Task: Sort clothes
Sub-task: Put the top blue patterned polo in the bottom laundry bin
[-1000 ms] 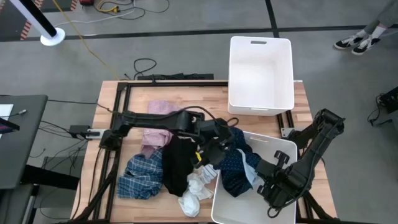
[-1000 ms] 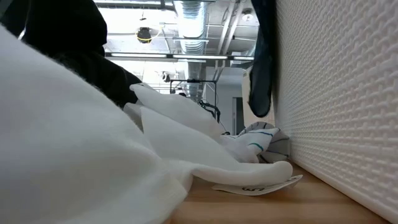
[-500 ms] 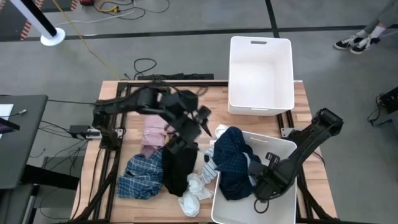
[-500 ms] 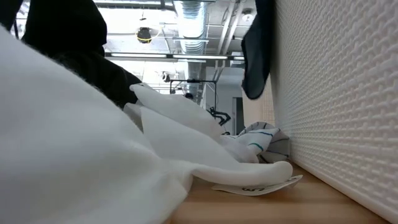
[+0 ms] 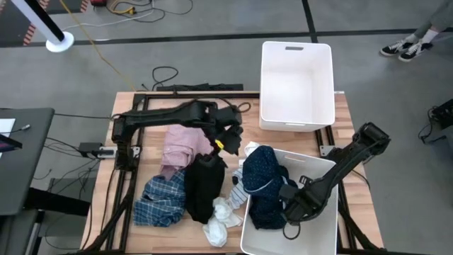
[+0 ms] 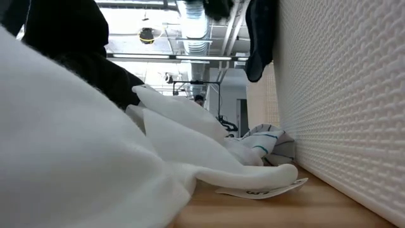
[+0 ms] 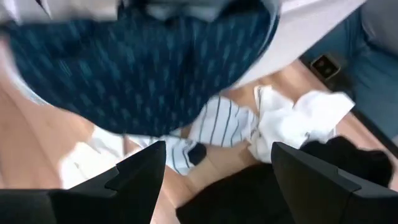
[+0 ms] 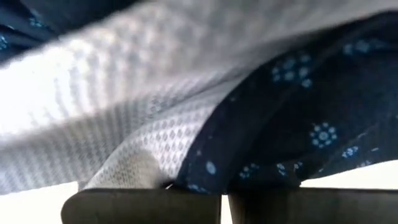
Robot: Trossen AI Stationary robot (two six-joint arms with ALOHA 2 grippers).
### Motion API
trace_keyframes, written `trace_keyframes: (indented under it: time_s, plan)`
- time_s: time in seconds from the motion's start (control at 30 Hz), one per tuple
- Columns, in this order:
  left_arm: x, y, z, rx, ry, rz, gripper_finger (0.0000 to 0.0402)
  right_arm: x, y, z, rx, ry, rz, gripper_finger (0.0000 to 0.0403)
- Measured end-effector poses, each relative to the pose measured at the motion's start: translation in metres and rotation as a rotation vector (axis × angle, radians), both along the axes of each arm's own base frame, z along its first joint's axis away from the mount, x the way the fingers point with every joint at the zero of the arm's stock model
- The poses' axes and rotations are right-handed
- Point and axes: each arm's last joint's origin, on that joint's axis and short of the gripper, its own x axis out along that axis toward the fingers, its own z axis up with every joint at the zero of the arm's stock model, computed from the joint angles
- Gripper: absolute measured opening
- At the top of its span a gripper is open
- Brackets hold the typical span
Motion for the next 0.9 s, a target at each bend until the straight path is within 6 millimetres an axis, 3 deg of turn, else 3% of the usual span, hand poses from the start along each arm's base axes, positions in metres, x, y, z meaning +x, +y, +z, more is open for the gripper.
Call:
trace_keyframes:
  time_s: [0.3,0.9]
  plan:
    - [0.014,0.008,-0.050,-0.076,-0.046,-0.008,0.0285,0.002,-0.007,-0.007,0.082,0.082,-0.010,0.0028]
    - [0.027,-0.002,-0.039,-0.246,-0.277,-0.148,0.0285,0.004,-0.006,-0.007,0.098,0.066,-0.014,0.0044]
